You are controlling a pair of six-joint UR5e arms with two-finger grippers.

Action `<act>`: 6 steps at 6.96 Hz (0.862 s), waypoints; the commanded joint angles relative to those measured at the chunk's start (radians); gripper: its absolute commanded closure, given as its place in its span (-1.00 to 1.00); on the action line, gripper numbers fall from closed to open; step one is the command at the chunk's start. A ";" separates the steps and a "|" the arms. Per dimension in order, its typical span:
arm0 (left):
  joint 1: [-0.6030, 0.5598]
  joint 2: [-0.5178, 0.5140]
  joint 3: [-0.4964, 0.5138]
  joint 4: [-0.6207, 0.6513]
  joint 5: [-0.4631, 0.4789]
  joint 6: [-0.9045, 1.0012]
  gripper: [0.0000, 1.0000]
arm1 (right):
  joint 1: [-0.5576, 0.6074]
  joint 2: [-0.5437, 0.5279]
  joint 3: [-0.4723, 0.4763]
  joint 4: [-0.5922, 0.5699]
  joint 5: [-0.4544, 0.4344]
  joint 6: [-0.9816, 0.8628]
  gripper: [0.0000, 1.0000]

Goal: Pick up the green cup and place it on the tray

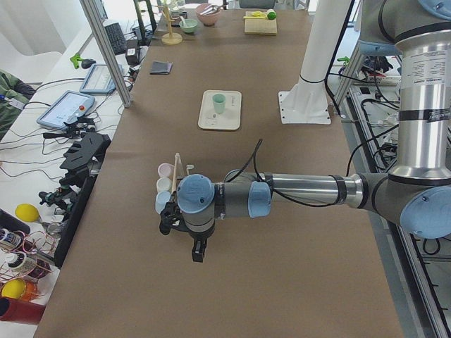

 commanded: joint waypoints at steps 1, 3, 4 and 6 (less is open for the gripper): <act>0.001 0.000 -0.002 0.000 0.000 -0.003 -0.98 | 0.000 -0.002 0.000 0.001 0.003 0.000 -1.00; 0.005 0.001 0.010 -0.002 0.000 -0.003 -0.98 | 0.000 -0.005 -0.002 0.003 0.001 0.000 -1.00; 0.005 0.001 0.011 -0.002 0.000 -0.003 -0.98 | -0.001 0.003 0.008 0.003 0.004 0.002 -1.00; 0.005 0.000 0.013 -0.003 0.000 -0.002 -0.98 | 0.000 -0.005 0.012 0.003 0.013 0.000 -1.00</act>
